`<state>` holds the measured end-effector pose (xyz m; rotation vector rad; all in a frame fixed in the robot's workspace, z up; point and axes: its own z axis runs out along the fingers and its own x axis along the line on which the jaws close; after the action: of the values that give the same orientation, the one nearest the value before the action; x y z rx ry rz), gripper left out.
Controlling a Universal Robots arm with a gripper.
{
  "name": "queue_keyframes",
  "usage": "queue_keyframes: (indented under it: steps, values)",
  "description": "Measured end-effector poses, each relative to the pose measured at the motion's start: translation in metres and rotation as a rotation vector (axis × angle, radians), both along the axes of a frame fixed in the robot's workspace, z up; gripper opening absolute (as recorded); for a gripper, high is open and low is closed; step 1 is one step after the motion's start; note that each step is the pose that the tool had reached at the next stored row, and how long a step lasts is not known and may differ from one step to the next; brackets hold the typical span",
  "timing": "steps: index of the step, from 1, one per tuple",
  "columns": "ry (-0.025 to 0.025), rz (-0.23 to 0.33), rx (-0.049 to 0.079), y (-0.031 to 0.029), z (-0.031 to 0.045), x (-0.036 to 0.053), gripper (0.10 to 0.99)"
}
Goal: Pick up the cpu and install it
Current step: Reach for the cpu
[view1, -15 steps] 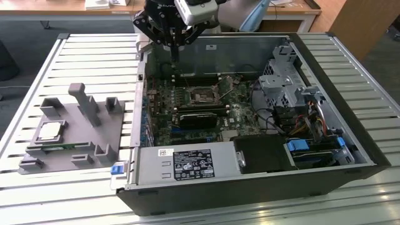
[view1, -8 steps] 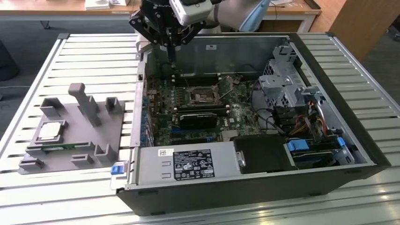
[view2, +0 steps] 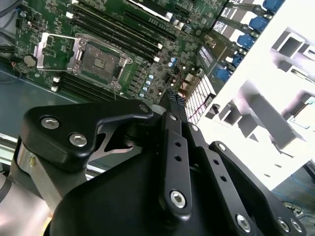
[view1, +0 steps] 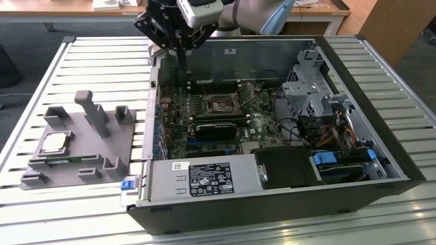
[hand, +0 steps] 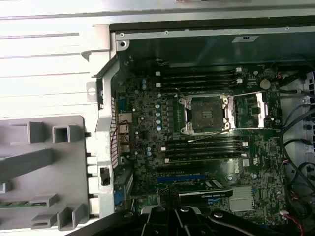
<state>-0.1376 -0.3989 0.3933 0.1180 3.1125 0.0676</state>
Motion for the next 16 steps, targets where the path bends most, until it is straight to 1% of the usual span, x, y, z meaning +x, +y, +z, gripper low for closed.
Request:
queue_keyframes:
  steps: [16]
  values:
    - [-0.0001,0.000,0.000,0.0000,0.0000,-0.0149,0.106]
